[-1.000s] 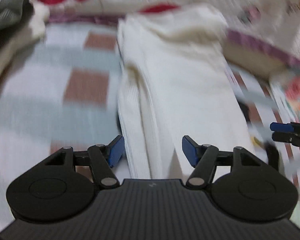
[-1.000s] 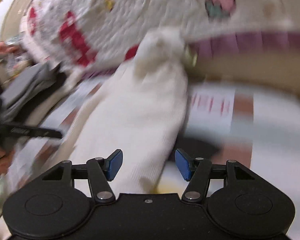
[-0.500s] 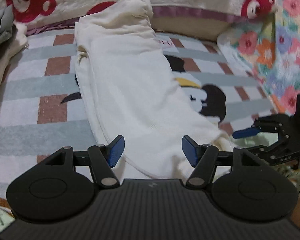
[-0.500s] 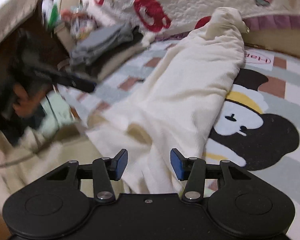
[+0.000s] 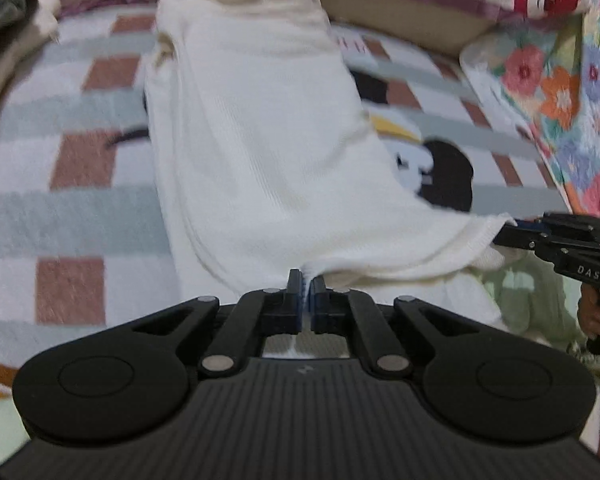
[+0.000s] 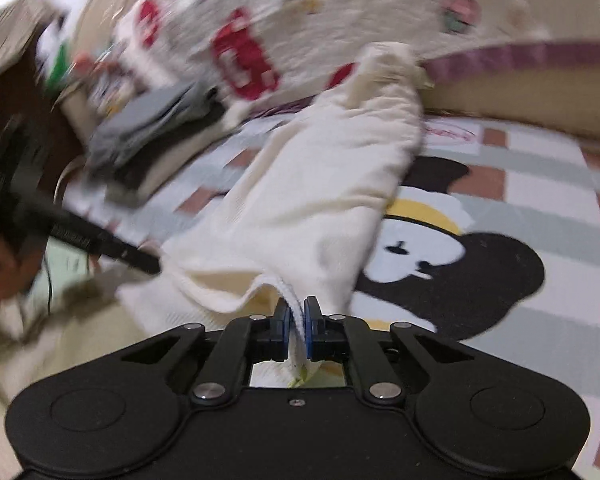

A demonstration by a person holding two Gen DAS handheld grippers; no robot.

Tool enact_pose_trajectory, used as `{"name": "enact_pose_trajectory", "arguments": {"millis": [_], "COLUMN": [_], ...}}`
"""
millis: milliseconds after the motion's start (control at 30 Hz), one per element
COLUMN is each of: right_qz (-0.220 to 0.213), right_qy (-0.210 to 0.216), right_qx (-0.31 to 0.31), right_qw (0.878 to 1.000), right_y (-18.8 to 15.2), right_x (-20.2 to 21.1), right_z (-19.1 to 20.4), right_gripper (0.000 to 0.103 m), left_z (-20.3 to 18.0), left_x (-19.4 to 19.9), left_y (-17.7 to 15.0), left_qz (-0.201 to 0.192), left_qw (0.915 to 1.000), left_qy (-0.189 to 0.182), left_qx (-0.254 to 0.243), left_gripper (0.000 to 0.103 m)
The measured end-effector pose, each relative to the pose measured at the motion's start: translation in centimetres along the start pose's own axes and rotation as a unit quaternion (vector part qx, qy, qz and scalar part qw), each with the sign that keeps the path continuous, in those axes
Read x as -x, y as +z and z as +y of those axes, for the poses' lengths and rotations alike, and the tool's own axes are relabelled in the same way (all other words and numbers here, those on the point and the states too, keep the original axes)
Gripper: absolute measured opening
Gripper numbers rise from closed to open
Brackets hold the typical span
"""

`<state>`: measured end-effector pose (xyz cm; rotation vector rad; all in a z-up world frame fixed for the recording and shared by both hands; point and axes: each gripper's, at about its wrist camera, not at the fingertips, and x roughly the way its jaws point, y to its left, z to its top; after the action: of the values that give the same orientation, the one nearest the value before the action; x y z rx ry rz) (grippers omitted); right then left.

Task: Fold clothes
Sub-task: 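Pinch the cream garment hem with both grippers and pull it straight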

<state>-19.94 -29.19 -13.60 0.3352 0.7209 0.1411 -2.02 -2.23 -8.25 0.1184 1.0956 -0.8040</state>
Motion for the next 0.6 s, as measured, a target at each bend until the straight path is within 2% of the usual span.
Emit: {"name": "enact_pose_trajectory", "arguments": {"millis": [133, 267, 333, 400, 433, 500, 533, 600], "right_qz": [-0.015, -0.02, -0.016, -0.001, 0.009, 0.042, 0.057, 0.071], "right_qy": [-0.014, 0.035, 0.044, 0.066, 0.076, 0.092, 0.094, 0.076], "right_qx": [-0.044, -0.063, -0.04, -0.007, 0.012, 0.068, 0.095, 0.129], "right_qw": [0.999, 0.997, 0.998, 0.998, 0.997, 0.993, 0.989, 0.986], "right_y": [0.6, 0.7, 0.6, 0.3, 0.1, -0.5, -0.9, -1.7], "right_x": [-0.2, -0.2, 0.0, 0.5, 0.7, 1.0, 1.1, 0.7], "right_z": [-1.3, -1.2, -0.5, 0.4, 1.0, 3.1, 4.0, 5.1], "right_gripper": [0.008, 0.008, 0.008, 0.006, 0.006, 0.005, 0.005, 0.005], "left_z": [-0.4, -1.1, -1.6, -2.3, -2.9, -3.8, -3.4, -2.0], "left_x": [2.4, 3.6, 4.2, 6.0, 6.6, 7.4, 7.3, 6.4], "left_y": [1.1, 1.4, 0.9, -0.4, -1.2, -2.3, -2.7, -2.8], "left_qz": [-0.064, -0.097, -0.108, -0.133, -0.133, -0.132, -0.129, -0.104], "left_qw": [0.9979, 0.9949, 0.9931, 0.9903, 0.9893, 0.9786, 0.9762, 0.9803], "left_qy": [0.009, 0.026, 0.044, 0.04, 0.042, 0.111, 0.123, 0.136], "left_qx": [0.005, 0.003, -0.006, -0.012, -0.044, -0.112, -0.123, -0.098], "left_gripper": [0.003, 0.003, 0.002, 0.002, 0.002, 0.002, 0.002, 0.002]}}
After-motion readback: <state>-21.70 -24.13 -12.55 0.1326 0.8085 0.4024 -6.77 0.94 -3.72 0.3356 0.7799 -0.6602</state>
